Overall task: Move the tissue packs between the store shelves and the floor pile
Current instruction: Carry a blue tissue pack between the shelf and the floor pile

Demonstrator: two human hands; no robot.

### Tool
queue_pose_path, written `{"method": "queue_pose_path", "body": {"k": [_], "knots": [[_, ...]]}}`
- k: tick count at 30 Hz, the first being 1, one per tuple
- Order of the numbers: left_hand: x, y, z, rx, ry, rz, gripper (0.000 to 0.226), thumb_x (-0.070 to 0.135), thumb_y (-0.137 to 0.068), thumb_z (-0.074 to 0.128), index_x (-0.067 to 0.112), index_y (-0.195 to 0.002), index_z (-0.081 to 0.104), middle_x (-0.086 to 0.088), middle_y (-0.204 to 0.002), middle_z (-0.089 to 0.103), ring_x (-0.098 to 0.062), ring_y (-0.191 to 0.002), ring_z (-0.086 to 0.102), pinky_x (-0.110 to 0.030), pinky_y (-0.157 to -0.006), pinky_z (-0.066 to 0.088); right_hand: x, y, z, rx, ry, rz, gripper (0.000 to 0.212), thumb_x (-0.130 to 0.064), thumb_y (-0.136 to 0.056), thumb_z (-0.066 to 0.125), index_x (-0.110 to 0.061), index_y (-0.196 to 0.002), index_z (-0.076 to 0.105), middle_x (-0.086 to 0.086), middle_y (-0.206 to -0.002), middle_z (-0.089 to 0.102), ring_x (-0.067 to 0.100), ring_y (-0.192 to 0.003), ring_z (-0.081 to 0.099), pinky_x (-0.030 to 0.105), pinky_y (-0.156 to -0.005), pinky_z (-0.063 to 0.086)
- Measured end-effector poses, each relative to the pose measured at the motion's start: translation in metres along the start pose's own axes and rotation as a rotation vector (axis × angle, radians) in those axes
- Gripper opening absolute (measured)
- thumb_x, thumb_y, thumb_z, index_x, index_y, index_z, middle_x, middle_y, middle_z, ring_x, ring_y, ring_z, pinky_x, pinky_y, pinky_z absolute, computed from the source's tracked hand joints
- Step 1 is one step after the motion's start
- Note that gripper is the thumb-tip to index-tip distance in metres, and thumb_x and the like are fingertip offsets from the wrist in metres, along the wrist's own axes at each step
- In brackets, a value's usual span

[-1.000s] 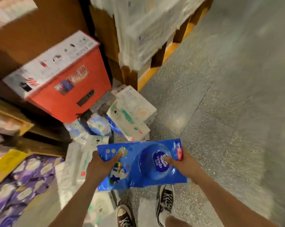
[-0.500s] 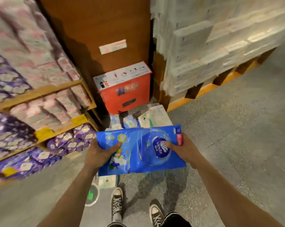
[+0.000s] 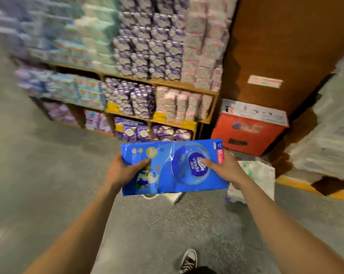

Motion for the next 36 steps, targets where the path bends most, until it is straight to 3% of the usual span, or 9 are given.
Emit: {"method": "queue_pose_path", "body": {"k": [4,7,12,15,18,25,30,36], "knots": [[-0.067,0.053,-0.122,0.172,0.073,-0.084,0.051,0.051,-0.057,0.094,0.029,-0.096,0.07,0.014,-0.091,0.076,-0.007,-0.082,0.073,-0.038,-0.078,0.06,-0.06,0.011,0.115,-0.142,0.02,-0.097,0.073,-0.07,-0.061,0.083,-0.029,-0.12,0.065,-0.011,-0.108,0.077,0.013,-0.099,0.074,0.049,-0.092,0.058],[-0.127,0.112,-0.216,0.296,0.058,-0.154,0.059,0.063,-0.055,0.089,0.031,-0.1,0.067,0.017,-0.092,0.075,-0.005,-0.082,0.072,-0.034,-0.074,0.059,-0.106,0.038,0.211,-0.236,0.054,-0.118,0.057,-0.062,-0.065,0.086,-0.031,-0.108,0.068,-0.014,-0.099,0.077,0.011,-0.091,0.074,0.046,-0.087,0.06],[-0.212,0.221,-0.365,0.557,0.06,-0.239,0.039,0.055,-0.065,0.087,0.036,-0.091,0.064,0.02,-0.09,0.073,-0.006,-0.084,0.07,-0.038,-0.077,0.057,-0.179,0.093,0.385,-0.422,0.116,-0.202,0.049,-0.055,-0.064,0.089,-0.024,-0.097,0.072,-0.01,-0.09,0.078,0.014,-0.084,0.075,0.044,-0.08,0.06],[-0.265,0.274,-0.44,0.674,0.06,-0.344,0.049,0.064,-0.062,0.085,0.036,-0.095,0.061,0.018,-0.095,0.072,-0.009,-0.086,0.07,-0.037,-0.077,0.057,-0.222,0.127,0.489,-0.523,0.112,-0.272,0.036,-0.037,-0.072,0.089,-0.019,-0.098,0.07,-0.006,-0.092,0.078,0.013,-0.084,0.074,0.036,-0.075,0.059],[-0.315,0.319,-0.511,0.807,0.088,-0.411,0.059,0.07,-0.055,0.084,0.033,-0.097,0.065,0.016,-0.096,0.074,-0.01,-0.087,0.071,-0.04,-0.079,0.059,-0.26,0.155,0.587,-0.612,0.114,-0.32,0.038,-0.037,-0.07,0.091,-0.019,-0.095,0.069,-0.007,-0.091,0.077,0.013,-0.083,0.073,0.039,-0.077,0.059],[-0.422,0.408,-0.65,1.107,0.184,-0.577,0.072,0.074,-0.047,0.082,0.031,-0.101,0.062,0.017,-0.099,0.072,-0.01,-0.09,0.07,-0.04,-0.081,0.058,-0.358,0.218,0.832,-0.949,0.143,-0.463,0.035,-0.033,-0.071,0.092,-0.023,-0.098,0.072,-0.01,-0.09,0.079,0.013,-0.085,0.075,0.045,-0.085,0.06],[-0.472,0.483,-0.742,1.297,0.213,-0.673,0.052,0.066,-0.057,0.085,0.033,-0.093,0.067,0.015,-0.094,0.074,-0.008,-0.085,0.071,-0.042,-0.079,0.059,-0.431,0.304,0.996,-1.217,0.176,-0.554,0.035,-0.029,-0.073,0.09,-0.02,-0.103,0.072,-0.007,-0.093,0.079,0.016,-0.088,0.076,0.048,-0.089,0.059],[-0.544,0.595,-0.812,1.524,0.289,-0.836,0.078,0.082,-0.045,0.078,0.031,-0.101,0.064,0.015,-0.099,0.073,-0.012,-0.089,0.07,-0.042,-0.08,0.058,-0.482,0.438,1.152,-1.447,0.218,-0.694,0.036,-0.035,-0.073,0.09,-0.025,-0.102,0.071,-0.011,-0.094,0.079,0.012,-0.088,0.075,0.047,-0.089,0.059]]}}
Point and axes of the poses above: each hand's wrist, its own y-axis away from the middle knuckle, its own z-axis out of the palm, x = y × z, the point moved 10 cm from there along -y, towards the middle knuckle
